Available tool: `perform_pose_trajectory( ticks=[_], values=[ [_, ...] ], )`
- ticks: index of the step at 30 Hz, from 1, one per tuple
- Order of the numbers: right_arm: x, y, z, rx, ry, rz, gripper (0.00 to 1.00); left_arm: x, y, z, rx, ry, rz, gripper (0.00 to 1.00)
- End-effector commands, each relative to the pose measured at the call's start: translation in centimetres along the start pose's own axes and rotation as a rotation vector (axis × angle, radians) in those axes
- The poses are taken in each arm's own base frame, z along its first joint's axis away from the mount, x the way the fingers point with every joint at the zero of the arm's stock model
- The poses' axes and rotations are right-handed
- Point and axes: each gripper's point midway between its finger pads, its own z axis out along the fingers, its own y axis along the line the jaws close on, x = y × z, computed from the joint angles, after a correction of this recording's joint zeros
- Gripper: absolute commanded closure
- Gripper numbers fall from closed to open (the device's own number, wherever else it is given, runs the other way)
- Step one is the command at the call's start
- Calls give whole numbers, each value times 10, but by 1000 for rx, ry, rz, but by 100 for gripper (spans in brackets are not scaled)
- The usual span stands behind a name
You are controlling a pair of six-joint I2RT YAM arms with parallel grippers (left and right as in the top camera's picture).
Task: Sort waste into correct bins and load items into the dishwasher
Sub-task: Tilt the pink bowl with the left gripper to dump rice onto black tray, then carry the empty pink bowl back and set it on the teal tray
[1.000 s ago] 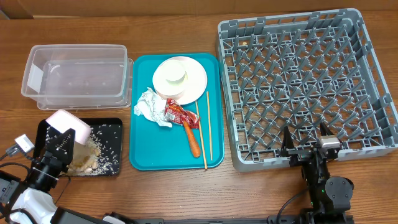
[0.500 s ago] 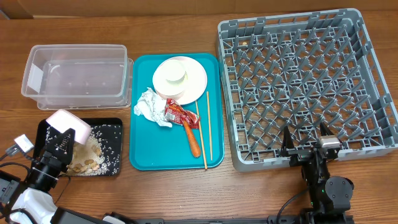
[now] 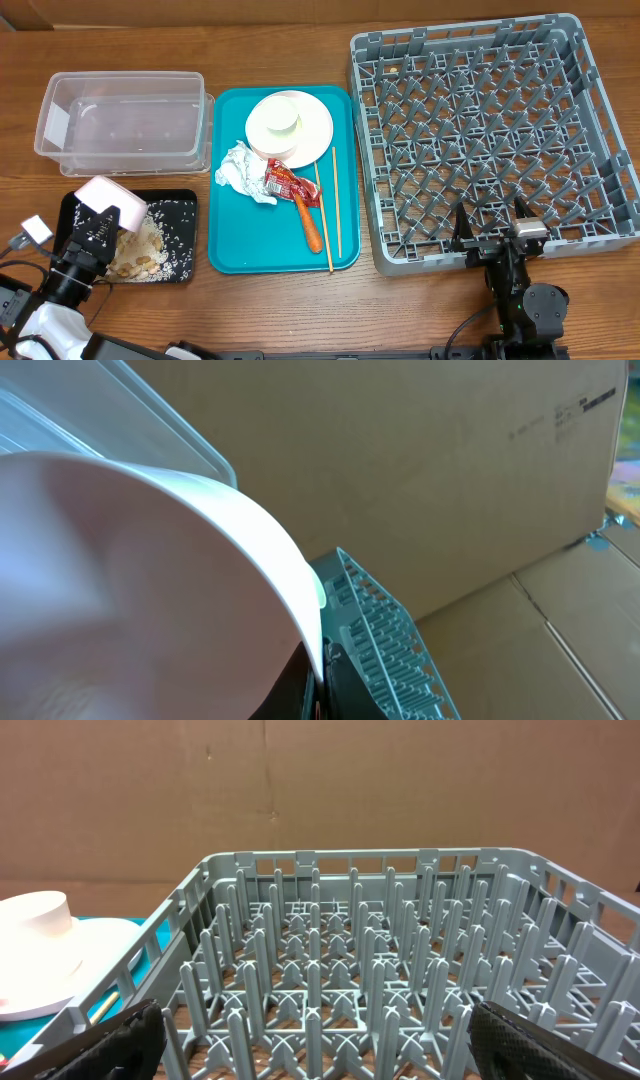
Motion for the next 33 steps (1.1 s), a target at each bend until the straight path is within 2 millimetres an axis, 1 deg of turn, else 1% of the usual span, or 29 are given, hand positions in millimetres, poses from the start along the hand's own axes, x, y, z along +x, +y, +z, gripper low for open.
perform_pose_trajectory(
  ticks=[1, 3, 4, 6, 7, 9, 12, 14, 19, 21, 23, 24, 26, 30, 33],
  values=[
    [1, 0, 0, 0, -7, -1, 0, 3, -5, 4, 37, 14, -9, 96],
    [1, 0, 0, 0, -6, 0, 0, 6, -9, 7, 53, 28, -54, 96],
    [1, 0, 0, 0, -6, -1, 0, 7, -9, 9, 57, 35, -19, 96],
    [1, 0, 0, 0, -6, -1, 0, 9, -1, 12, 12, 52, 39, 96],
    [1, 0, 0, 0, -6, -1, 0, 10, 3, 13, -14, 58, 28, 96],
    [1, 0, 0, 1, -6, -1, 0, 9, -12, 14, 73, 52, 26, 95],
    [1, 0, 0, 0, -6, -1, 0, 8, -9, 15, 55, 58, 44, 95],
    [1, 0, 0, 0, -6, -1, 0, 8, -13, 15, 76, 56, 36, 96],
    [1, 0, 0, 0, -6, -1, 0, 8, -13, 15, 77, 57, 61, 94],
    [1, 0, 0, 0, -6, -1, 0, 9, -6, 16, 40, 61, 61, 94],
    [1, 0, 0, 0, -7, -1, 0, 10, 5, 16, -22, 68, 45, 95],
    [1, 0, 0, 0, -6, -1, 0, 12, 10, 15, -59, 71, 2, 95],
    [1, 0, 0, 0, -6, -1, 0, 13, 14, 15, -83, 70, -99, 96],
    [1, 0, 0, 0, -6, -1, 0, 2, 23, 14, -158, 56, -154, 96],
    [1, 0, 0, 0, -6, -1, 0, -12, 19, 14, -204, 44, -146, 96]
  ],
)
